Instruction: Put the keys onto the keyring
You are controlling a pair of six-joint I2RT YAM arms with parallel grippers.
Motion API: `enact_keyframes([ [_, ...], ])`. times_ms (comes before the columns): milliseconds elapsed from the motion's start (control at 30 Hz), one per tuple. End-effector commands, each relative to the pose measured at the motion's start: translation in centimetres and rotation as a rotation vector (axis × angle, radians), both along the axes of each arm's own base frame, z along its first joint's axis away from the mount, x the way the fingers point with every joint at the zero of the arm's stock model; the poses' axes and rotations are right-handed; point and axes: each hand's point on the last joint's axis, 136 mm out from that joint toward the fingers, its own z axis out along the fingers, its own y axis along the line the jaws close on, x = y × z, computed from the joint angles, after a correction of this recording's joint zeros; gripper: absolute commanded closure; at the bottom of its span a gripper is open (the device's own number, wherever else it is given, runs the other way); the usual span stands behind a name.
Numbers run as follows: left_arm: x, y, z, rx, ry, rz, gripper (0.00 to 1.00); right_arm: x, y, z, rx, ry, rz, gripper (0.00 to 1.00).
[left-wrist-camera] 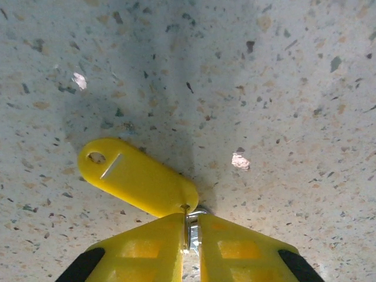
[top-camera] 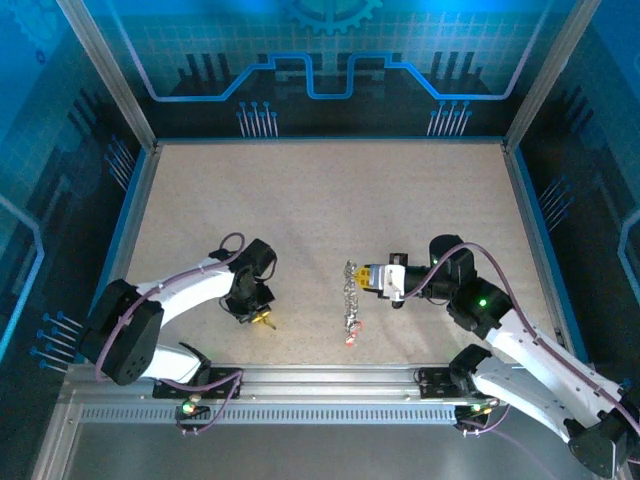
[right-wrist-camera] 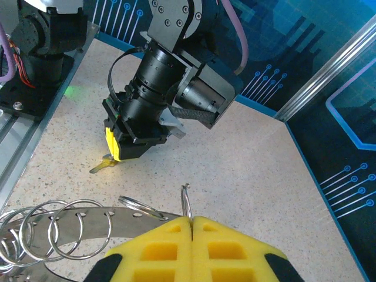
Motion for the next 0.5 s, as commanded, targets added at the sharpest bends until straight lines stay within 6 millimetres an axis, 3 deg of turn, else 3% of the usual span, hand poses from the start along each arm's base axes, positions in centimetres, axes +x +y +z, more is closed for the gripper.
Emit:
enact_keyframes([
  [0, 0.0, -0.4, 0.4, -0.01, 0.004, -0.024, 0.96, -0.6, 0.1, 1.7, 0.034, -0.043, 0.014, 1.0],
  [133, 0.5, -0.7, 1.5, -0.023, -0.034, -0.095, 1.0, -0.6, 0.1, 1.6, 0.033, -0.042, 0.016, 1.0],
  [233, 1.8, -2.8, 3.3, -0.096, -0.167, -0.301, 1.0, -0.7, 0.2, 1.5, 0.03, -0.03, 0.024, 1.0],
  [467, 3.8, -7.7, 11.8, -0.259, -0.573, -0.762, 1.0, 0.4, 0.3, 1.1, 0.022, 0.014, -0.026, 1.0],
])
